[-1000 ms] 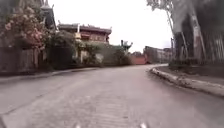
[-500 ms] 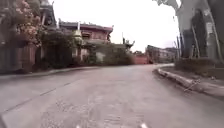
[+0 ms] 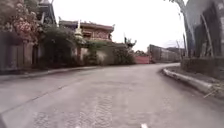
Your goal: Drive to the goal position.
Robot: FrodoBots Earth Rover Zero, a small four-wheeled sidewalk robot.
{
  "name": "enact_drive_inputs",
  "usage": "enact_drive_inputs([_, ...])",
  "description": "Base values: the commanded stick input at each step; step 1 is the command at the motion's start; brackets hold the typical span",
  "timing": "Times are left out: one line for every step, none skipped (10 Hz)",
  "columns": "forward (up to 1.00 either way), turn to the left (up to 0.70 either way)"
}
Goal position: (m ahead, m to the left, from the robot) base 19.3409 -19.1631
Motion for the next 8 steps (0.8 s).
enact_drive_inputs([1.0,-0.21])
enact_drive_inputs([1.0,-0.27])
enact_drive_inputs([1.0,-0.27])
enact_drive_inputs([1.0,-0.27])
enact_drive_inputs([1.0,-0.27])
enact_drive_inputs([1.0,-0.27])
enact_drive_inputs([1.0,-0.27])
enact_drive_inputs([1.0,-0.27])
